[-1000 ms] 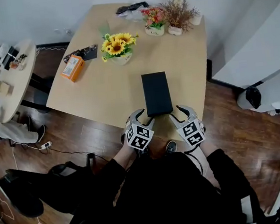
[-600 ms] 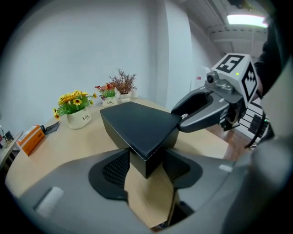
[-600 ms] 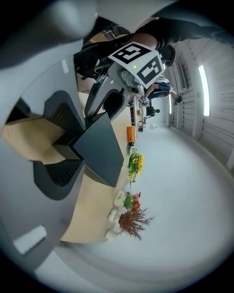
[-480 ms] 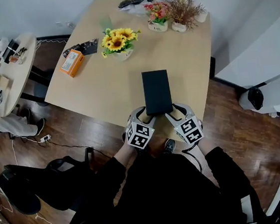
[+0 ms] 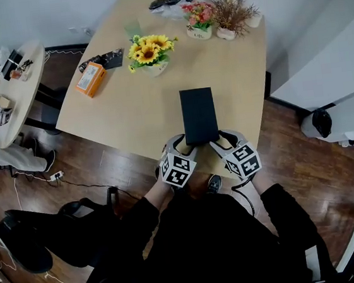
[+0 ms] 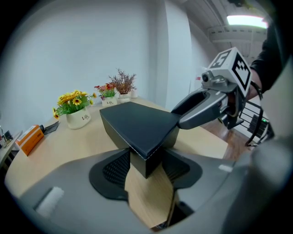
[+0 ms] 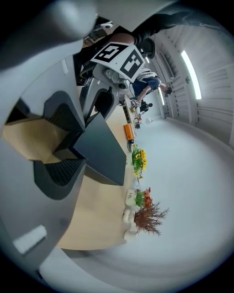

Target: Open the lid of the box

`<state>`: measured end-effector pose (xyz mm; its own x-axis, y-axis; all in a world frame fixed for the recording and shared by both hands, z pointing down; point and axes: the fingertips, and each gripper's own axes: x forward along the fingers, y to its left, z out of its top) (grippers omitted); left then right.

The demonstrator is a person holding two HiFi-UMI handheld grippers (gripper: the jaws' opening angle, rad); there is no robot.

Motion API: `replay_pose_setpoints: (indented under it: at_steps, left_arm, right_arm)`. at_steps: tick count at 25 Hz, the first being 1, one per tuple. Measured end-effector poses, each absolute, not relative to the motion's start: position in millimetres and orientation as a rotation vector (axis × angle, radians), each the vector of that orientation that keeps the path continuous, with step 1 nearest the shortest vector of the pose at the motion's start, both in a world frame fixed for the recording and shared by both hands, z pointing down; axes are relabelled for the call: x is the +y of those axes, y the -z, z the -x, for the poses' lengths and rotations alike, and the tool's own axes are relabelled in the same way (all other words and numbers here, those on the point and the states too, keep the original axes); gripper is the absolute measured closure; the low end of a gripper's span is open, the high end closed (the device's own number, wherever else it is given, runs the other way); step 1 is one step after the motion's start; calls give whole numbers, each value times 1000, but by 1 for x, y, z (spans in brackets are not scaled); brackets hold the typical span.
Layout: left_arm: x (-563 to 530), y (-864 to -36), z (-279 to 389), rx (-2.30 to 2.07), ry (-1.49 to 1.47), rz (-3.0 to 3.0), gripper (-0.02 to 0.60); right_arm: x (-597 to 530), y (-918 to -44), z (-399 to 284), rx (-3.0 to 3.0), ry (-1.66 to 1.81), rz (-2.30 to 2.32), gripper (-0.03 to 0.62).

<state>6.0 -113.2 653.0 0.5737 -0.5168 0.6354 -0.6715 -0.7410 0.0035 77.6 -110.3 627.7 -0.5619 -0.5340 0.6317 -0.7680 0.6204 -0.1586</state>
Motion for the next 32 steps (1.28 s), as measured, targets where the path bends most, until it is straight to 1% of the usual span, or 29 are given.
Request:
replay_pose_setpoints:
  at_steps: [3,5,8,12,16,19,22,24,25,26,27,29,30,31,32]
  left_arm:
    - [-114,-654,-5,-982,-921,-2559,380]
    - [-114,-654,-6,-976,-917,-2562,380]
    - [-114,-655,-6,-956,-968,-2571,377]
    - [-108,-641,3,-1012,-1290,-2611,378]
    - [-104,-604,-23,-1037,-1381,-2815,379]
    - [-106,-609,-32,-990,-1492,-2890,379]
    - [-110,-613,-34,-969,-1526,-2899,381]
    - [-110,-615,-33,-944,-1520,-2890,402]
    - [-108,-616,-33,-933,-1510,-2881,444]
    - [-106,-617,-33,-934,-1495,-2874,506]
    - [-105,-617,-33,-948,-1476,-2868,535]
    - [-105,-615,-31,-986,-1425,-2862,541]
    - [-105,-613,-31,-999,-1392,-2859,541]
    - [-106,-611,-31,-1008,-1348,-2856,544]
    - [-106,-608,-31,-1015,-1284,-2847,546]
  right_arm:
    - [-112,-622,-77,-2377,-819,-1038,397]
    - [-113,-619,-77,-2396,-888,-1038,382]
    - [-112,-620,-79,-2380,-811,-1032,388]
    - [-111,-621,-75,-2376,-825,-1011,385]
    - [-112,-620,-76,-2338,-773,-996,387]
    - [-111,-621,-74,-2318,-706,-979,395]
    - [-110,-621,-75,-2309,-679,-970,398]
    - [-111,-620,-74,-2314,-674,-971,402]
    - [-112,-619,-73,-2320,-675,-973,404]
    - [-113,-618,-72,-2326,-676,-974,409]
    - [-114,-616,-71,-2331,-673,-973,415]
    - [-114,-613,-69,-2340,-652,-969,427]
    - [-114,-611,-69,-2342,-638,-975,453]
    - [-115,-609,-71,-2345,-625,-988,493]
    - [-116,-606,-73,-2348,-618,-1006,505]
